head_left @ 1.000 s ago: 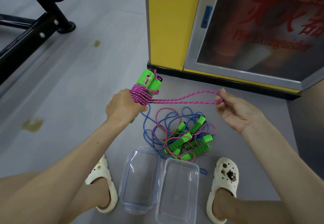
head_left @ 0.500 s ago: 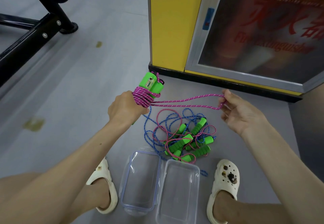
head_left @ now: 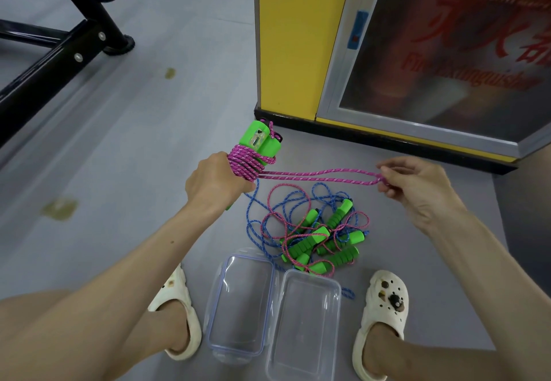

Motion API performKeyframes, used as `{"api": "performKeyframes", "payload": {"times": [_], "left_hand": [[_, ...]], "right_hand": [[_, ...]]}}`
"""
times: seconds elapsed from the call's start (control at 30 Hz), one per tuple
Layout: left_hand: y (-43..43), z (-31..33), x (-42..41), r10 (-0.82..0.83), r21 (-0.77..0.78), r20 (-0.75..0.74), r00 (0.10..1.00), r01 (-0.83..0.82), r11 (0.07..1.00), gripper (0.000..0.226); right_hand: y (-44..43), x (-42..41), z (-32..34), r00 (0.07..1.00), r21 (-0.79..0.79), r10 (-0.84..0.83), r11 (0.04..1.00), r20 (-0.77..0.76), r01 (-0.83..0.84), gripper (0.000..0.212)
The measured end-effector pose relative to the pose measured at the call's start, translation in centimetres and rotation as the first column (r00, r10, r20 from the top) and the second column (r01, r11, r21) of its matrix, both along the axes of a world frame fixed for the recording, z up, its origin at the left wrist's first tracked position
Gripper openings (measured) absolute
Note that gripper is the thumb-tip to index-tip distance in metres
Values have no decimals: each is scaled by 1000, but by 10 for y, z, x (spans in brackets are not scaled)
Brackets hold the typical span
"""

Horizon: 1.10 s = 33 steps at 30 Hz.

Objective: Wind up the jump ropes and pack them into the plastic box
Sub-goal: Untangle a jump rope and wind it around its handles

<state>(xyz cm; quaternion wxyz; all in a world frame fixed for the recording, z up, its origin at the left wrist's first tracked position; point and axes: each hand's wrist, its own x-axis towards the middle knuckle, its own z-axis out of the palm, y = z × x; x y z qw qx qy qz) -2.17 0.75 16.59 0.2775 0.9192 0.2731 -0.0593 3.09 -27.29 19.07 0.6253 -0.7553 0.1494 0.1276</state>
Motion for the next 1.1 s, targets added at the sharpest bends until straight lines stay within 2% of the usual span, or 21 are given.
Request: {"api": "performKeyframes", "payload": {"times": [0.1, 0.2, 0.3, 0.4, 0.47, 0.57, 0.67, 0.77, 0.83, 0.9, 0.97, 1.03, 1.1], "left_hand": [[3, 1, 1, 17, 16, 5, 1000, -17, 1000, 34], [8, 2, 1, 38, 19, 2, 999, -38, 999, 37], [11, 2, 2, 46, 9, -1, 999, -46, 999, 36], [10, 2, 3, 47, -25, -1, 999, -47, 999, 34], [11, 0, 3, 53, -44, -7, 999, -53, 998, 33], [14, 0, 4, 71, -122, -51, 996, -77, 990, 34], [13, 3, 4, 95, -334, -170, 981, -148, 931, 35], [6, 8, 1, 42, -522, -316, 948, -210, 827, 33], [2, 6, -1, -45, -539, -393, 919, -190, 820, 35], [-2, 4, -3, -110, -558, -443, 890, -177, 811, 34], [-4, 3, -5, -144, -581, -466, 873, -179, 794, 33], [-4, 4, -5, -155, -606, -466, 871, -187, 773, 33], [-2, 6, -4, -156, -632, -455, 877, -194, 750, 29]], "right_hand": [[-5, 1, 10, 957, 35, 278, 960, -77, -276, 27], [-7, -3, 15, 876, -54, 471, 877, -102, -477, 25], [-6, -5, 15, 844, -152, 525, 831, -107, -536, 21], [-6, -5, 11, 812, -424, 582, 726, -42, -542, 14], [-5, -6, 10, 783, -536, 621, 670, 27, -513, 13], [-4, -6, 8, 798, -464, 572, 768, 187, -441, 14], [-4, -3, 12, 844, -157, 442, 897, 302, -414, 2], [-1, -5, 13, 875, 207, 333, 884, 351, -420, 15], [2, -6, 12, 888, 293, 291, 867, 357, -402, 21], [5, -5, 11, 903, 269, 228, 902, 363, -336, 20], [5, -1, 12, 911, 145, 173, 960, 373, -241, 7], [4, 1, 12, 904, -23, 135, 990, 407, -138, 8], [1, -1, 12, 865, -268, 199, 960, 460, -78, 7]]}}
